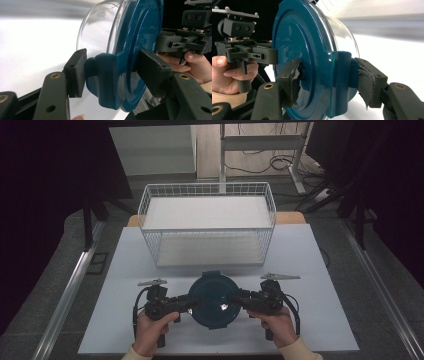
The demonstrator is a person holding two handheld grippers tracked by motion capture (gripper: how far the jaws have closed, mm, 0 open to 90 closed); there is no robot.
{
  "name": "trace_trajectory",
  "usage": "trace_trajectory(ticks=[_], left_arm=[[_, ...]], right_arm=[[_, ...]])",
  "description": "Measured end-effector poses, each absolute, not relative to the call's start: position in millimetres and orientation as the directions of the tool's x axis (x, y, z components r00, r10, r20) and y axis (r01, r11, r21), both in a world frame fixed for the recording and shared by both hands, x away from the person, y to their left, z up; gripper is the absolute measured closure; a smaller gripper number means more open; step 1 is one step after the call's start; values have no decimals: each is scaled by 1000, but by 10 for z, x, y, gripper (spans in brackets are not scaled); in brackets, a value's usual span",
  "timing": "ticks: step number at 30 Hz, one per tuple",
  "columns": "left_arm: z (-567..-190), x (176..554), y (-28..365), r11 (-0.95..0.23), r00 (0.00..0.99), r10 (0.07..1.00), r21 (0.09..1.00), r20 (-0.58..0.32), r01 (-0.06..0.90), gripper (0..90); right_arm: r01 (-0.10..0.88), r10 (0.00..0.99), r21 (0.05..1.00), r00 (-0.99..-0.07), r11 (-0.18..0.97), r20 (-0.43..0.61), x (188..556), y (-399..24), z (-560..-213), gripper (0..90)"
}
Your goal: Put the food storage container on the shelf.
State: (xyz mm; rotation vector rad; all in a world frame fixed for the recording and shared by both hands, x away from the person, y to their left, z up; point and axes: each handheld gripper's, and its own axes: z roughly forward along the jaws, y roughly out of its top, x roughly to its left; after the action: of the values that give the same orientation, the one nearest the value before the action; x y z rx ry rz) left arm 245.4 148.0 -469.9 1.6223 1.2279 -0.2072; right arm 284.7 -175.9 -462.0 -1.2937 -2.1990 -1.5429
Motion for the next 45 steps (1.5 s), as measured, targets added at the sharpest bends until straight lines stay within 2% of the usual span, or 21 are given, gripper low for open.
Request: trace_trajectory(ticks=[17, 31, 45], left_arm=[[-4513, 2439, 1515, 62, 498, 610, 663, -617, 746, 419], [-4368, 2626, 1564, 61, 509, 607, 675, -610, 735, 418], [-3927, 2831, 1589, 72, 535, 602, 707, -593, 703, 418]], right_arm=[[672, 548, 735, -650, 91, 527, 2821, -1719, -4419, 402], [661, 551, 743, -661, 105, 510, 2987, -1669, -4268, 402], [611, 556, 786, -687, 93, 469, 3175, -1645, -3813, 402]])
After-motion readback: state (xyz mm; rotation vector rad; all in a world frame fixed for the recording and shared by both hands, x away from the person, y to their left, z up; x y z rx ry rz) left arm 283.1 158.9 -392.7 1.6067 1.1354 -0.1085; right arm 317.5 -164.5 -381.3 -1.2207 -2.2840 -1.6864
